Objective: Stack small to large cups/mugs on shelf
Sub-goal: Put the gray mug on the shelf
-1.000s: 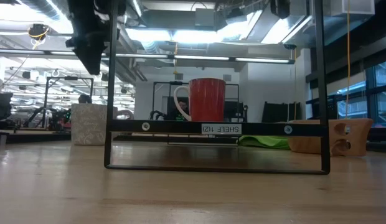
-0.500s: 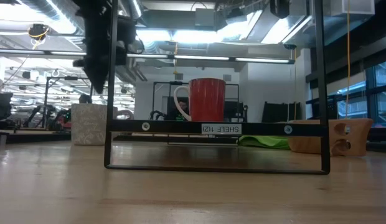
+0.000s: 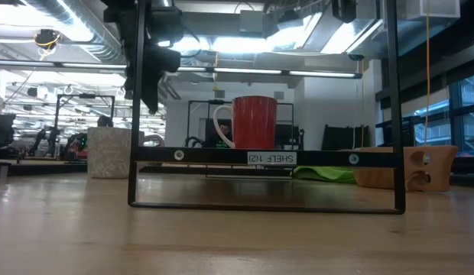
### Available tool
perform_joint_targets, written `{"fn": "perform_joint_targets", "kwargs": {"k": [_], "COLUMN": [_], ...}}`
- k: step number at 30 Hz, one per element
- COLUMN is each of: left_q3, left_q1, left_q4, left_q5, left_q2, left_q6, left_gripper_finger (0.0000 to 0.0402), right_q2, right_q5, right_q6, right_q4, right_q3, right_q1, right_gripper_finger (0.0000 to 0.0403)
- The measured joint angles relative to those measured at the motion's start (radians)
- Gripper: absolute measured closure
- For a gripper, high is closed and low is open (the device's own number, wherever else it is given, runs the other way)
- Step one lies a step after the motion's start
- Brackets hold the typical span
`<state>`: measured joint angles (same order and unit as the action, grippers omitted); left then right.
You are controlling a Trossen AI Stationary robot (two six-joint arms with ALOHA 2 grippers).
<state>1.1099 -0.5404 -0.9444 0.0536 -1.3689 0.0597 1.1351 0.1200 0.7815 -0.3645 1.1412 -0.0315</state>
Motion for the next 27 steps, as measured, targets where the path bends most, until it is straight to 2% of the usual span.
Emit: {"fn": "perform_joint_targets", "kwargs": {"k": [5,13,17,27], "left_q3": [0.0,0.0,0.0,0.0], "left_q1": [0.026,0.042,0.056,0.001], "left_q4": [0.027,0.022,0.055,0.065], "left_q5": [0.024,0.043,0.055,0.036], "left_q2": [-0.004,-0.131,-0.151,-0.169], "left_q6": [-0.04,-0.079,-0.097,-0.119], "left_gripper_finger": [0.0401,0.0401,0.0401,0.0401], "right_q2": [0.0,0.0,0.0,-0.001], "right_q5": [0.003,0.003,0.003,0.016], "right_q6": [0.0,0.026,0.029,0.029], "right_q4": [0.0,-0.006,-0.012,-0.022], "right_q3": [0.0,0.0,0.0,0.0], "right_q1": [0.0,0.0,0.0,0.0], "right_gripper_finger": [0.0386,0.0386,0.0386,0.0386]}}
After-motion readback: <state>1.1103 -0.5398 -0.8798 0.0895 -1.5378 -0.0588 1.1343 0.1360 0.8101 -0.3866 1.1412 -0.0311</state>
